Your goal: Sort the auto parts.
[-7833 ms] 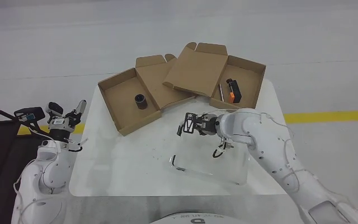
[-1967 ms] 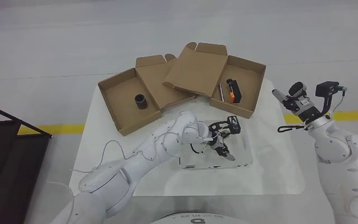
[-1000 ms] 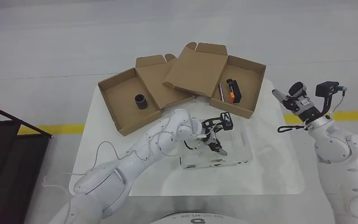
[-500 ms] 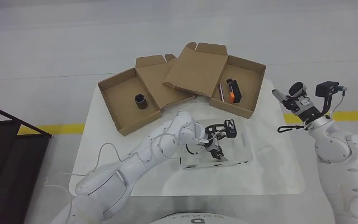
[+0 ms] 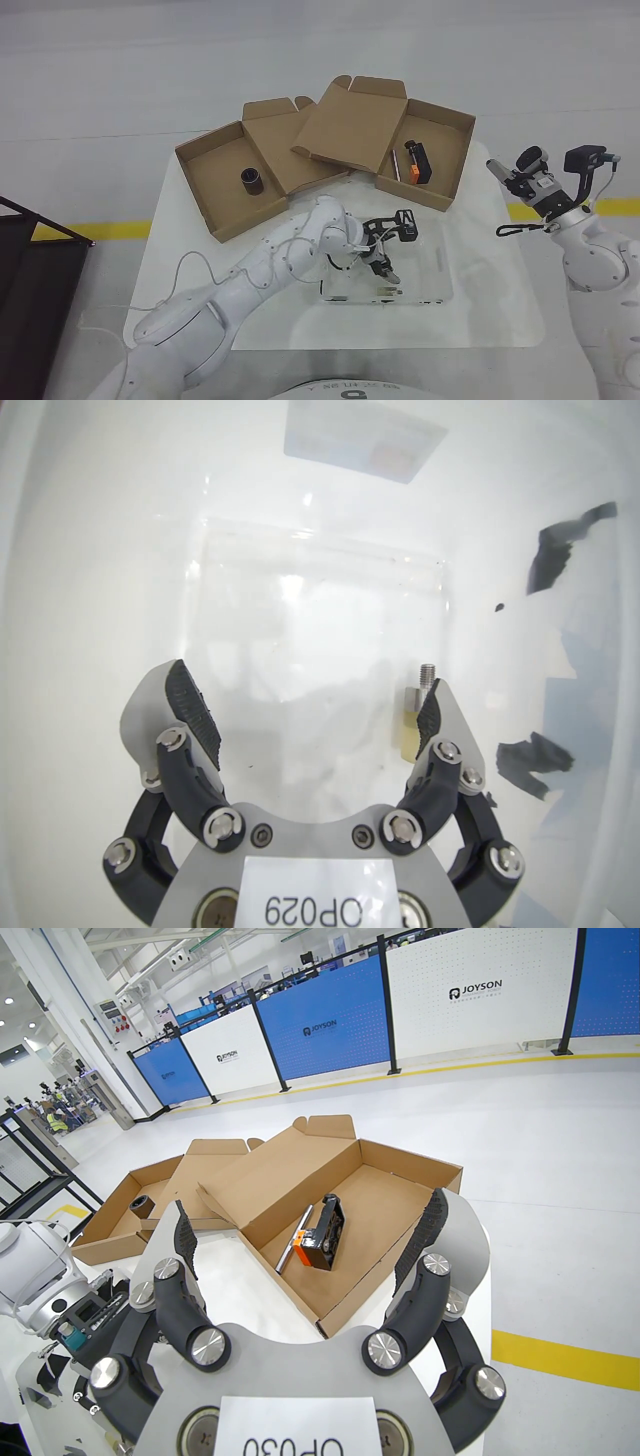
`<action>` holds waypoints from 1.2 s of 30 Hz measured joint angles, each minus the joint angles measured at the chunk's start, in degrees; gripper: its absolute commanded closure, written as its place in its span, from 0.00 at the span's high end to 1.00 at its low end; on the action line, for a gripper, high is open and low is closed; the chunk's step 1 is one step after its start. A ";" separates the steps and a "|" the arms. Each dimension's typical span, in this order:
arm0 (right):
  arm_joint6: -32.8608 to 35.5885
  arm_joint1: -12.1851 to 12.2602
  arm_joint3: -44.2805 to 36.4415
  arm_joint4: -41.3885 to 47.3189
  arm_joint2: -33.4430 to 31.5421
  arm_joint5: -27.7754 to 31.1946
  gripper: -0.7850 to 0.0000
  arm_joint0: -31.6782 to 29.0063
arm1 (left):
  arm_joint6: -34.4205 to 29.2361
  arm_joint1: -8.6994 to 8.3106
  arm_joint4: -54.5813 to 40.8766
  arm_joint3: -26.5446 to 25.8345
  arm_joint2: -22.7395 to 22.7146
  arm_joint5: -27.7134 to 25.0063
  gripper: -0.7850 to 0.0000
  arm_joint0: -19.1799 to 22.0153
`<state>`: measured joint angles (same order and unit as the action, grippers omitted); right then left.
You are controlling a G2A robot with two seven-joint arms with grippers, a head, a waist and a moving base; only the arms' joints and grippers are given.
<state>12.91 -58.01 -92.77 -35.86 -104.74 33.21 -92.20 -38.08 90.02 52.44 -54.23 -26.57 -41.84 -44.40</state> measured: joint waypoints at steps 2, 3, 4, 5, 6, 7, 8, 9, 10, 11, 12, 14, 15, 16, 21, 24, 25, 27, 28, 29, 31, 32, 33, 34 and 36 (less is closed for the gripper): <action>0.00 0.00 0.00 0.00 0.00 0.00 1.00 0.00 | 0.42 -0.11 0.65 -0.21 -0.14 0.01 1.00 0.02; 0.00 0.00 0.00 0.00 0.00 0.00 1.00 0.00 | 0.73 -0.15 0.82 -0.34 -0.25 0.15 1.00 -0.02; 0.00 0.00 0.00 0.00 0.00 0.00 1.00 0.00 | 1.10 -0.19 0.95 -0.48 -0.37 0.28 1.00 -0.10; 0.00 0.00 0.00 0.00 0.00 0.00 1.00 0.00 | 1.63 -0.23 0.97 -0.70 -0.48 0.31 1.00 -0.30; 0.00 0.00 0.00 0.00 0.00 0.00 1.00 0.00 | 2.01 -0.24 0.65 -0.90 -0.53 0.02 1.00 -0.55; 0.00 0.00 0.00 0.00 0.00 0.00 1.00 0.00 | 2.28 -0.24 0.07 -1.10 -0.57 -0.54 1.00 -0.83; 0.00 0.00 0.00 0.00 0.00 0.00 1.00 0.00 | 2.57 -0.25 -1.10 -1.38 -0.69 -1.58 1.00 -1.21; 0.00 0.00 0.00 0.00 0.00 0.00 1.00 0.00 | 2.81 -0.27 -2.19 -1.56 -0.89 -2.32 1.00 -1.48; 0.00 0.00 0.00 0.00 0.00 0.00 1.00 0.00 | 3.23 -0.30 -3.46 -1.70 -1.26 -2.81 1.00 -1.69; 0.00 0.00 0.00 0.00 0.00 0.00 1.00 0.00 | 3.67 -0.34 -4.66 -1.80 -1.69 -2.98 1.00 -1.81; 0.00 0.00 0.00 0.00 0.00 0.00 1.00 0.00 | 3.80 -0.36 -4.95 -1.82 -1.81 -2.97 1.00 -1.83; 0.00 0.00 0.00 0.00 0.00 0.00 1.00 0.00 | 3.81 -0.36 -4.91 -1.81 -1.81 -2.89 1.00 -1.82; 0.00 0.00 0.00 0.00 0.00 0.00 1.00 0.00 | 3.79 -0.36 -4.86 -1.81 -1.80 -2.88 1.00 -1.81; 0.00 0.00 0.00 0.00 0.00 0.00 1.00 0.00 | 3.78 -0.36 -4.84 -1.80 -1.79 -2.88 1.00 -1.81; 0.00 0.00 0.00 0.00 0.00 0.00 1.00 0.00 | 3.77 -0.36 -4.83 -1.80 -1.78 -2.88 1.00 -1.80; 0.00 0.00 0.00 0.00 0.00 0.00 1.00 0.00 | 3.77 -0.36 -4.83 -1.80 -1.78 -2.88 1.00 -1.80; 0.00 0.00 0.00 0.00 0.00 0.00 1.00 0.00 | 3.77 -0.36 -4.83 -1.80 -1.78 -2.88 1.00 -1.80; 0.00 0.00 0.00 0.00 0.00 0.00 1.00 0.00 | 3.77 -0.36 -4.83 -1.80 -1.78 -2.88 1.00 -1.80; 0.00 0.00 0.00 0.00 0.00 0.00 1.00 0.00 | 3.77 -0.36 -4.83 -1.80 -1.78 -2.88 1.00 -1.80; 0.00 0.00 0.00 0.00 0.00 0.00 1.00 0.00 | 3.77 -0.36 -4.83 -1.80 -1.78 -2.88 1.00 -1.80; 0.00 0.00 0.00 0.00 0.00 0.00 1.00 0.00 | 3.77 -0.36 -4.83 -1.80 -1.78 -2.88 1.00 -1.80; 0.00 0.00 0.00 0.00 0.00 0.00 1.00 0.00 | 3.77 -0.36 -4.83 -1.80 -1.78 -2.88 1.00 -1.80; 0.00 0.00 0.00 0.00 0.00 0.00 1.00 0.00 | 3.77 -0.36 -4.83 -1.80 -1.78 -2.88 1.00 -1.80; 0.00 0.00 0.00 0.00 0.00 0.00 1.00 0.00 | 3.77 -0.36 -4.83 -1.80 -1.78 -2.88 1.00 -1.81; 0.00 0.00 0.00 0.00 0.00 0.00 1.00 0.00 | 2.96 -0.32 -4.19 -2.54 -1.05 -3.05 1.00 -2.31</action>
<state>12.91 -58.01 -92.77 -35.86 -104.74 33.21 -92.20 -35.12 89.70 48.25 -56.77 -27.62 -44.89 -46.71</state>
